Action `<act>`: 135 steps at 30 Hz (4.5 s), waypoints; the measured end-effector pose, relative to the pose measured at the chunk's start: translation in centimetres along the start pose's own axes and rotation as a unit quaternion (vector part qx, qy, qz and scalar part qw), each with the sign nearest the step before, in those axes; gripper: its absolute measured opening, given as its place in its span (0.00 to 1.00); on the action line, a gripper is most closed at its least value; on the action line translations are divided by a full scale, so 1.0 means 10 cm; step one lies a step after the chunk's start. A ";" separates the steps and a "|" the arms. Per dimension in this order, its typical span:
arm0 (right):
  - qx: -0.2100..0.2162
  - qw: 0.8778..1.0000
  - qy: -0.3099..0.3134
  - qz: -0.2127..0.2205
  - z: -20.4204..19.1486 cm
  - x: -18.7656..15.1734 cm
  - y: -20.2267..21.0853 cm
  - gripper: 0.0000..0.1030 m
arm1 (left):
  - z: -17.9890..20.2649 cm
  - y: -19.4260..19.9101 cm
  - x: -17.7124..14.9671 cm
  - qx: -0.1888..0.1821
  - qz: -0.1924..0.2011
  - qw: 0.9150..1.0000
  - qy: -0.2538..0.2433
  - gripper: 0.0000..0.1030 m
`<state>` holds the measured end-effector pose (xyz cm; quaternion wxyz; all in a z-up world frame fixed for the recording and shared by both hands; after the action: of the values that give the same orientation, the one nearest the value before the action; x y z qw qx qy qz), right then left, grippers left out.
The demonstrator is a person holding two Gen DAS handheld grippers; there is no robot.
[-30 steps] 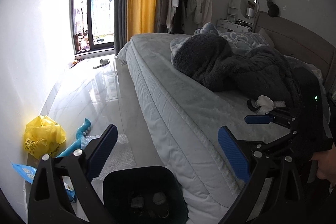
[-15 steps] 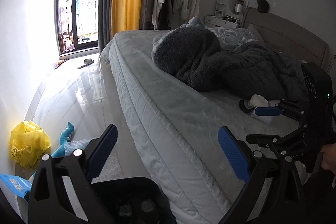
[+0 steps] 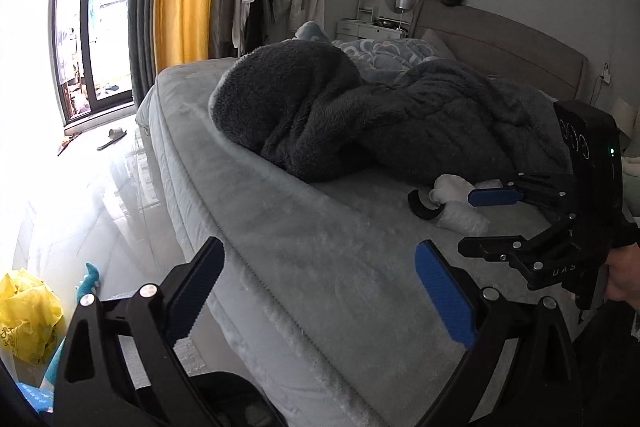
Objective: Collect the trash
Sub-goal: 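Move both open tools back over the bed toward the remaining trash, then close the right tool on the clear bubble-wrap roll, then close the left tool on the black curved piece while the right tool holds the bubble wrap, then carry the black piece and bubble wrap off the bed to the teal bin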
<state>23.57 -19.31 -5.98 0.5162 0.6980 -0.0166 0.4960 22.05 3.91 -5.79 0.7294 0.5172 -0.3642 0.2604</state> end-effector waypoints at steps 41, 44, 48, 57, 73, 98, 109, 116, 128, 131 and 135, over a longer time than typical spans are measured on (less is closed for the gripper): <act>-0.021 0.997 -0.057 -0.040 0.91 -0.56 -0.38 0.37 | 0.83 -0.98 0.07 -0.102 -0.044 0.991 -0.071 0.95; -0.020 0.998 -0.043 -0.043 0.91 -0.57 -0.41 0.35 | 0.90 -1.07 0.04 -0.106 -0.054 0.990 -0.078 0.95; -0.011 0.998 -0.044 -0.037 0.92 -0.57 -0.37 0.33 | 1.01 -1.17 0.01 -0.108 -0.060 0.988 -0.092 0.95; 0.032 0.995 -0.097 0.007 1.07 -0.56 -0.10 0.33 | 1.15 -1.40 0.02 -0.098 -0.063 0.987 -0.108 0.91; 0.067 0.981 -0.164 0.072 1.38 -0.73 0.31 0.32 | 1.39 -1.78 -0.02 -0.090 -0.092 0.983 -0.134 0.75; 0.052 0.983 -0.164 0.068 1.45 -0.73 0.34 0.32 | 1.33 -2.08 -0.07 -0.070 -0.125 0.983 -0.115 0.43; 0.042 0.985 -0.153 0.063 1.32 -0.62 0.34 0.32 | 1.29 -2.05 -0.08 -0.063 -0.121 0.984 -0.112 0.37; 0.033 0.986 -0.155 0.052 1.19 -0.59 0.35 0.32 | 1.28 -1.83 0.00 -0.057 -0.099 0.987 -0.114 0.36; 0.028 0.985 -0.162 0.058 0.94 -0.55 0.61 0.32 | 1.23 -1.39 -0.02 -0.053 -0.078 0.991 -0.092 0.36; 0.025 0.984 -0.167 0.057 0.89 -0.53 0.64 0.32 | 1.18 -1.27 -0.03 -0.050 -0.074 0.992 -0.084 0.36; 0.024 0.983 -0.172 0.056 0.82 -0.50 0.67 0.32 | 1.10 -1.11 -0.07 -0.039 -0.071 0.994 -0.070 0.36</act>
<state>22.99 -30.97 -4.64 0.4600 0.7829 -0.1322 0.3975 27.18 -10.10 -10.42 0.7386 0.5294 -0.3867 0.1570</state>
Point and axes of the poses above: each gripper's, at about its wrist camera, not at the fingertips, and y roughly against the way its jaws point, z to its right, x to its top, the point moved 4 cm from there along -y, roughly the way its jaws point, and after that the axes turned 7 degrees about y, right-handed, at the moved point
